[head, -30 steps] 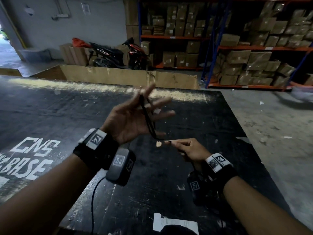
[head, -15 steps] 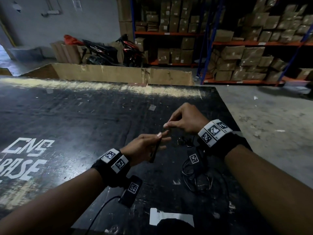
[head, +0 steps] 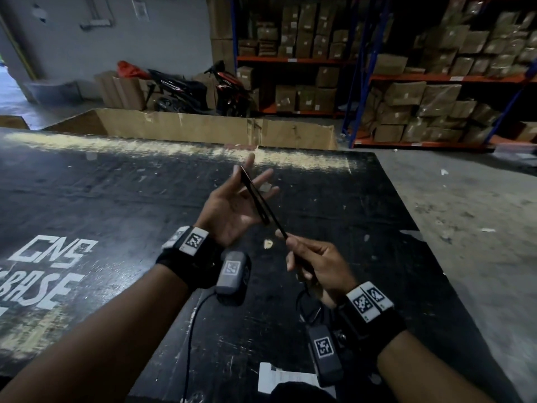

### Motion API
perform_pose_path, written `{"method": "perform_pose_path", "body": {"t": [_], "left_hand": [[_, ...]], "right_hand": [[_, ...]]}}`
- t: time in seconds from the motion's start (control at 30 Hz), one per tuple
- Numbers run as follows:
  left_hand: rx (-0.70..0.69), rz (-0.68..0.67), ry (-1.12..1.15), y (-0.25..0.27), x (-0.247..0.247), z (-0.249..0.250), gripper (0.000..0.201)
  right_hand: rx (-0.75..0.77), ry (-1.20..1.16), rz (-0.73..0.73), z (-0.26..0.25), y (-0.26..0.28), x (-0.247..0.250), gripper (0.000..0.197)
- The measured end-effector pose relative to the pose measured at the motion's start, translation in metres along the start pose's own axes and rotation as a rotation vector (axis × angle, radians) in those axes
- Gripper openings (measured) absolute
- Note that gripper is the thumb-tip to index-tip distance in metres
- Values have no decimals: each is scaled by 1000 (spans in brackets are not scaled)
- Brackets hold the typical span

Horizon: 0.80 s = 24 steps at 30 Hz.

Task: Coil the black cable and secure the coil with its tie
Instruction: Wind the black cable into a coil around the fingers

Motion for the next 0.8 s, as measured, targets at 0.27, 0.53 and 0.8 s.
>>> {"method": "perform_pose_path", "body": {"t": [0.27,0.53,0.8], "left_hand": [[95,-396,75,31,-50,16,41],[426,-481,-106,64,-39,-45,46],[438,-218,-421,58,-16,-84,44]], "right_hand": [[-172,153,-47,30,-5,34,31],[-6,711,-34,-23,-45,60,21],[66,945,-111,-99,-52,7,29]]}}
Point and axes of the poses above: each hand's wrist, its own y-axis away from the middle knuckle, its own x-axis out of the back of the hand, z = x × y, the point moved 7 cm from there along -y, towards the middle knuckle, and after that the axes turned 7 degrees about z, right-handed, at the moved point
